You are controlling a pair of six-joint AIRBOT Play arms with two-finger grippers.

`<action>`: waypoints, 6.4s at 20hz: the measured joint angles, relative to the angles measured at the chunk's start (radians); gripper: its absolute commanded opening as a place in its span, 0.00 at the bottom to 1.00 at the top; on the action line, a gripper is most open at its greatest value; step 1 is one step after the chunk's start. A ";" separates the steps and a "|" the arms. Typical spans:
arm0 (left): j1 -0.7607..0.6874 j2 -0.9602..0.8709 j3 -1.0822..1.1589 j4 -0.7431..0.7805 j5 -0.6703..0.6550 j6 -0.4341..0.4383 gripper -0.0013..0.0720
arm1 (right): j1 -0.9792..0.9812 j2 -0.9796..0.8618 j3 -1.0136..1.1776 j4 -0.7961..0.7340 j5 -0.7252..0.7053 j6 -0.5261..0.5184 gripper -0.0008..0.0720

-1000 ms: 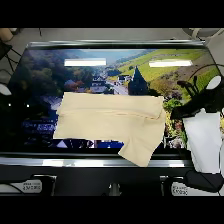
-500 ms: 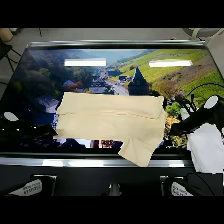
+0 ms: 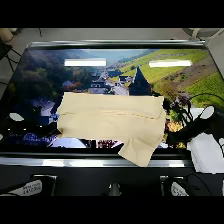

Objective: Fold the shirts.

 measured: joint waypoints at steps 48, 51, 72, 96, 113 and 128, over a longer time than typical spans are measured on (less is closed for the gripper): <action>-0.026 -0.488 0.726 -0.240 -0.026 0.023 0.05 | 0.066 -0.510 0.409 0.648 -0.559 -0.193 0.04; -0.030 -0.500 0.763 -0.246 -0.009 0.032 0.05 | 0.071 -0.517 0.410 0.636 -0.543 -0.196 0.04; 0.006 -0.464 0.909 -0.299 0.007 -0.032 0.98 | -0.025 -0.457 0.410 0.425 -0.397 -0.099 0.99; -0.710 -0.557 0.912 -0.301 0.111 -0.088 0.05 | 0.080 -0.172 0.412 0.540 -0.234 0.002 0.03; -0.900 -0.640 0.930 -0.579 0.234 -0.096 0.05 | 0.087 0.164 0.412 0.518 -0.080 0.172 0.03; -0.153 -0.012 0.932 -0.053 0.013 -0.190 0.05 | 0.609 -0.602 0.711 0.825 -0.509 0.085 0.47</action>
